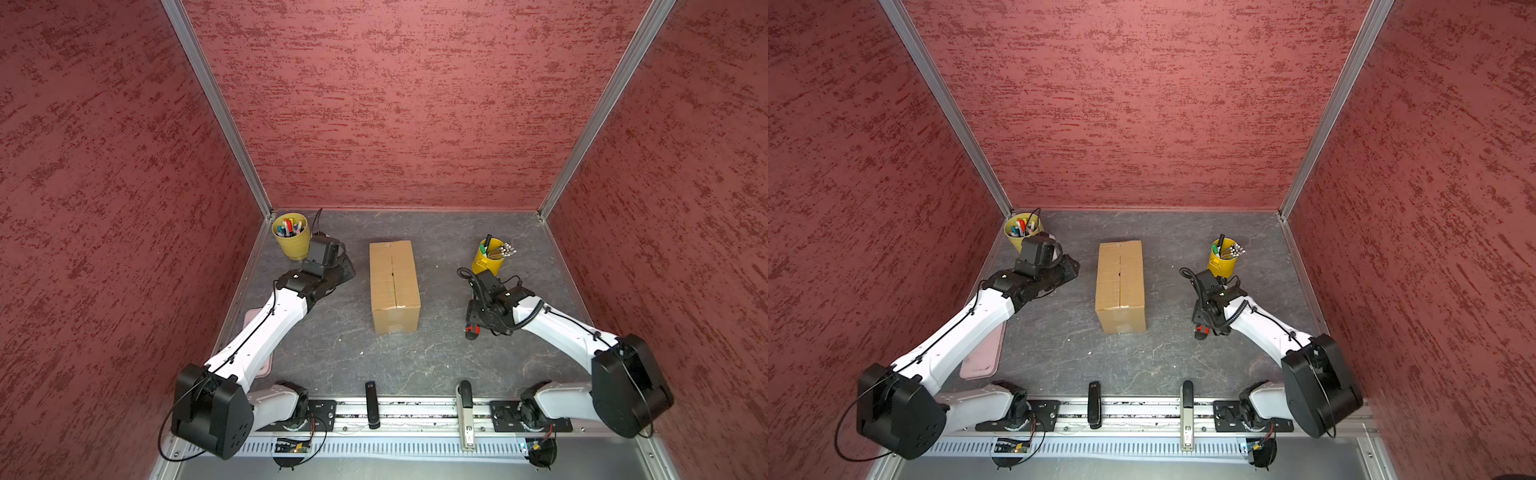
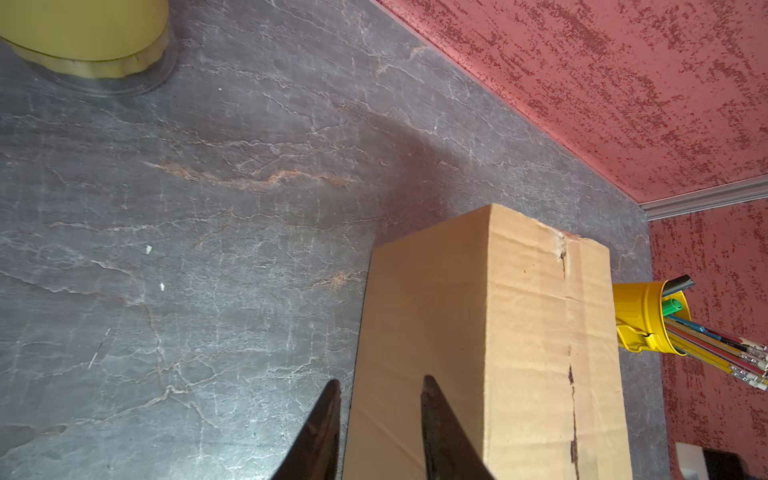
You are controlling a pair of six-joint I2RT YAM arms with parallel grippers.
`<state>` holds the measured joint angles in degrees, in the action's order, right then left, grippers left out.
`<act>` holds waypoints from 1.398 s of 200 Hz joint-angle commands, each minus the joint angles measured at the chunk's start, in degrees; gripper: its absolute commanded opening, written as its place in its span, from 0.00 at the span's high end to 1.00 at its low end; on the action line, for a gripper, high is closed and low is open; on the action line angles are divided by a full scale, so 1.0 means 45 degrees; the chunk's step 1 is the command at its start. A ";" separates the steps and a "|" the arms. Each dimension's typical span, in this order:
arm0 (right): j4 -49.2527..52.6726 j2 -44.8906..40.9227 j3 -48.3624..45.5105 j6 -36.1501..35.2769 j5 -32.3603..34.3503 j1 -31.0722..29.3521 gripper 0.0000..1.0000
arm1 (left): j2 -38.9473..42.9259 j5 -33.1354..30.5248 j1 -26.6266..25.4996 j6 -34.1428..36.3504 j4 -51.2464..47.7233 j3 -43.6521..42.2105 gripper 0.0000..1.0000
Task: Unpack the express box
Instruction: 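Grasp the red box cutter with the right gripper while left steadies box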
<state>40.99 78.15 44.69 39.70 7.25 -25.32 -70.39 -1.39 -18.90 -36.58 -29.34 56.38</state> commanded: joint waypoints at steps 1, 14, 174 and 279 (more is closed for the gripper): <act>-0.1062 0.0348 -0.0026 -0.0208 -0.0633 0.0158 0.32 | 0.0152 -0.0115 0.0081 0.0197 -0.0315 0.0303 0.66; -0.1282 0.0656 -0.0038 -0.0281 -0.0759 0.0195 0.33 | 0.0174 -0.0112 0.0078 0.0184 -0.0332 0.0315 0.66; -0.1563 0.1321 0.0095 -0.1824 -0.1282 0.0257 0.83 | 0.0193 0.0901 -0.0034 0.0166 -0.0407 0.0649 0.53; 0.1588 -0.0791 0.4234 -0.4386 -0.2054 0.0236 0.88 | -0.1165 0.3049 -0.2840 -0.0228 0.1253 0.2193 0.45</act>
<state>43.70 76.73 59.88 24.01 0.30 -24.36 -72.75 8.82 -29.47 -36.62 -29.04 64.79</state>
